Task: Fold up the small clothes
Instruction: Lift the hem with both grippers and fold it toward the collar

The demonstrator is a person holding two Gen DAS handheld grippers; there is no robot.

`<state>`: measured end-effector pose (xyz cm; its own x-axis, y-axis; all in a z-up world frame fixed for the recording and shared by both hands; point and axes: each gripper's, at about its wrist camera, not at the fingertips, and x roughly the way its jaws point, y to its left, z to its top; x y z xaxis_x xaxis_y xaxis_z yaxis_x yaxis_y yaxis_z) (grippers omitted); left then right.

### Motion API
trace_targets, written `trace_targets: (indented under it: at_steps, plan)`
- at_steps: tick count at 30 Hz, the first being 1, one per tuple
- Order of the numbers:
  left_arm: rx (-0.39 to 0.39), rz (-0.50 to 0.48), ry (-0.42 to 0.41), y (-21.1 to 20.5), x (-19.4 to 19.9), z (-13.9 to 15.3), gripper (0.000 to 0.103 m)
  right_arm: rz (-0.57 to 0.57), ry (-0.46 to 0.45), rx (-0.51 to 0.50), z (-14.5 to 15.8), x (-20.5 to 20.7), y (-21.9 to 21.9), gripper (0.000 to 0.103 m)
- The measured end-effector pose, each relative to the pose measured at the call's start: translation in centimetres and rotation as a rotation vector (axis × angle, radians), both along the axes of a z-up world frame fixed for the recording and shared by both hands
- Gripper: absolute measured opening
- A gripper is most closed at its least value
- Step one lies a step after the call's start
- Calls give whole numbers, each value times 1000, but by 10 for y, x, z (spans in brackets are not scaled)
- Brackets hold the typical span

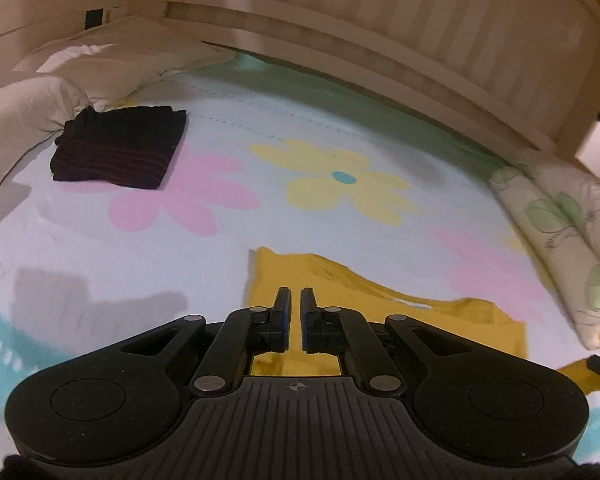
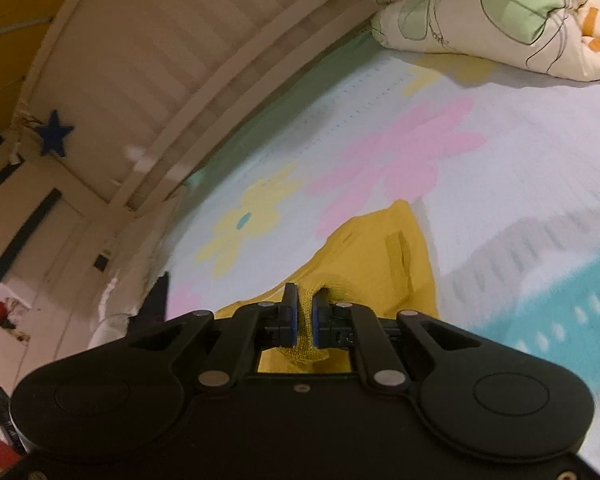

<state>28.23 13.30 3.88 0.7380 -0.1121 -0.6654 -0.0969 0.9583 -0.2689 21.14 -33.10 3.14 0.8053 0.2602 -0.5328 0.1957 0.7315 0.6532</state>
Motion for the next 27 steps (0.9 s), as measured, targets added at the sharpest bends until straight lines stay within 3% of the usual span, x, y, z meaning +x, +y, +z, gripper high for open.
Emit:
trace_targets:
  at_steps: [3, 9, 13, 14, 15, 17, 23, 27]
  plan:
    - [-19, -36, 23, 3, 8, -14, 5, -16, 45, -11, -14, 20, -2, 15]
    - [-260, -158, 220, 14, 14, -62, 6, -1, 91, 2, -28, 26, -3, 15]
    - [-224, -174, 226, 18, 11, -65, 8, 33, 92, -22, -25, 29, 0, 15]
    - [-219, -172, 224, 19, 10, -64, 17, 38, 89, -28, -23, 30, 1, 15]
    - [-223, -163, 223, 21, 10, -62, 34, 37, 86, -27, -22, 30, 1, 15]
    - [-242, -161, 221, 20, 7, -61, 45, 35, 80, -15, -20, 30, 1, 15]
    - [-199, -218, 279, 5, -2, -63, 56, 41, 88, -22, -19, 27, -1, 16]
    - [-198, -234, 321, 2, -6, -68, 56, 37, 86, -16, -18, 25, -4, 16]
